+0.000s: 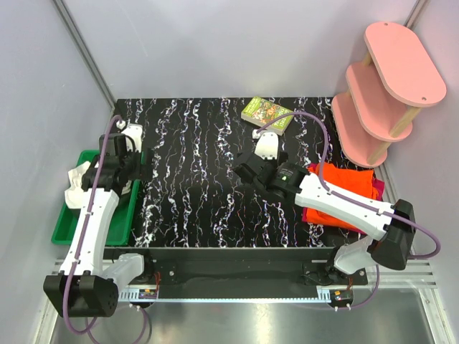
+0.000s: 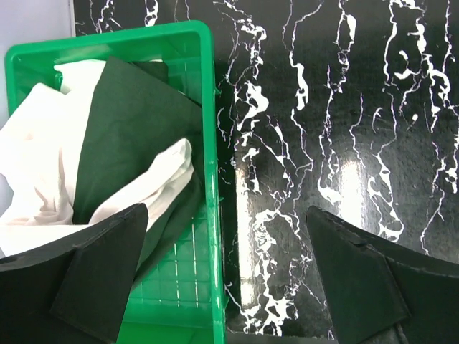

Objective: Fold and stack the t-shirts
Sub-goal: Grab the tshirt from the pile

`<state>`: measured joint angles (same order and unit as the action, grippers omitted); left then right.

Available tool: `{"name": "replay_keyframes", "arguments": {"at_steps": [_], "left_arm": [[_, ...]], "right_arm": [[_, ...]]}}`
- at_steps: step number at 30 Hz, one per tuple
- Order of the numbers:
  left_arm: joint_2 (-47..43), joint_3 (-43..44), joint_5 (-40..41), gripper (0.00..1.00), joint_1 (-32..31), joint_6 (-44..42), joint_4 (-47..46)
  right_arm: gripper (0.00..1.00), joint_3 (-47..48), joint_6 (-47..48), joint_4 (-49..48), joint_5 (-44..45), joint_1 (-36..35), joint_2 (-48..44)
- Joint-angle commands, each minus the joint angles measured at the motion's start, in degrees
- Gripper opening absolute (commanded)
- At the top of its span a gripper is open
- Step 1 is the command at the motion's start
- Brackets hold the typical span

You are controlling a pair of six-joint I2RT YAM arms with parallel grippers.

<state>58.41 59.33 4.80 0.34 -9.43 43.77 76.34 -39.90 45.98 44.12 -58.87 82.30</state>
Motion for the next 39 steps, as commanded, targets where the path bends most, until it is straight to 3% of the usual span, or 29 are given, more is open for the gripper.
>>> {"name": "replay_keyframes", "arguments": {"at_steps": [1,11,14,17,23,34,36,38,39], "left_arm": [[1.44,1.14,0.22,0.99,0.01,-0.32,-2.73],[2.58,-0.18,1.87,0.99,3.08,1.52,-2.63],[3.72,-0.18,1.19,0.99,7.21,2.92,-2.81],[6.61,-0.27,-1.98,0.97,15.28,3.54,-3.16],[15.23,3.24,5.22,0.93,24.78,6.44,-3.43],[27.71,6.24,6.89,0.84,31.47,6.18,-6.24],[28.59,5.8,6.63,0.76,32.27,5.57,-6.59],[29.3,5.45,6.54,0.38,32.62,5.13,-7.03],[29.3,5.1,6.45,0.26,32.79,5.12,-7.03]], "right_arm": [[1.0,3.03,-0.71,0.69,2.81,0.16,0.75],[1.0,4.17,2.11,0.69,4.92,0.16,1.28],[1.0,3.3,2.37,0.78,5.63,0.25,0.23],[1.0,1.28,1.49,0.78,5.54,0.16,-0.83],[1.0,0.22,1.67,1.04,5.19,0.16,-0.74],[1.0,4.0,3.86,1.57,5.19,0.16,3.39],[1.0,3.91,3.78,1.66,5.19,0.16,3.74],[1.0,3.3,3.6,1.66,5.36,0.16,3.83],[1.0,3.12,3.51,1.66,5.45,0.16,3.74]]}}
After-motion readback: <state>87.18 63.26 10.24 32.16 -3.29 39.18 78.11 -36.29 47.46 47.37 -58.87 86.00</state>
